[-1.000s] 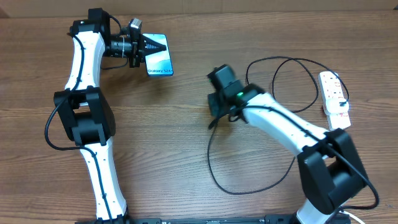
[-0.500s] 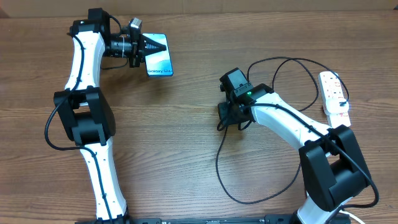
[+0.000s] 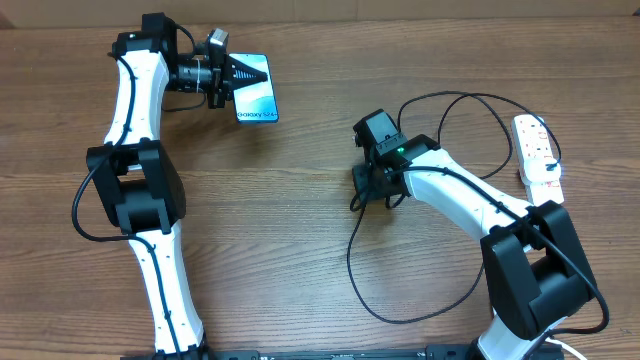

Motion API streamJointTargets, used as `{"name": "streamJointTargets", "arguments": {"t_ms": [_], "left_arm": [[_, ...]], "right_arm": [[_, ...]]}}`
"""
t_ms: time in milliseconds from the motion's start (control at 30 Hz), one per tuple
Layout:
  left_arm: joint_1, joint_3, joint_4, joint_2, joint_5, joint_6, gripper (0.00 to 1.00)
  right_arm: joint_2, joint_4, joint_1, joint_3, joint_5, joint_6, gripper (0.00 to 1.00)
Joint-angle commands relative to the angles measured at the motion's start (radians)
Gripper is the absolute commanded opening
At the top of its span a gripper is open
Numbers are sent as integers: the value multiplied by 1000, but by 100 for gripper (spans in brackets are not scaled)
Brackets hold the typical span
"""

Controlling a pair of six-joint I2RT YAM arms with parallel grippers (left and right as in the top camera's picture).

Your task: Plug charger to phone and switch on socket

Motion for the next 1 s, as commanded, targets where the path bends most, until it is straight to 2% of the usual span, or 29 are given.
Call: {"name": "streamJointTargets", "arguments": {"t_ms": [0, 233, 433, 600, 700, 833, 967], "left_arm": [[-8, 16, -2, -24, 29, 24, 4], [-8, 16, -2, -24, 27, 24, 4], [-8, 16, -2, -24, 27, 24, 4], [-8, 16, -2, -24, 27, 24, 4], [-8, 16, -2, -24, 27, 31, 4], [-8, 16, -2, -24, 27, 31, 4], [-8, 16, -2, -24, 28, 31, 4]], "right_arm": [[13, 14, -3, -29, 39, 16, 49], [16, 225, -12, -104, 63, 61, 48], [17, 312, -12, -155, 119, 141, 40], [17, 369, -12, -191, 127, 143, 38], [17, 394, -12, -205, 128, 143, 33], [17, 444, -12, -231, 127, 143, 31], [17, 455, -12, -233, 120, 143, 11]]}}
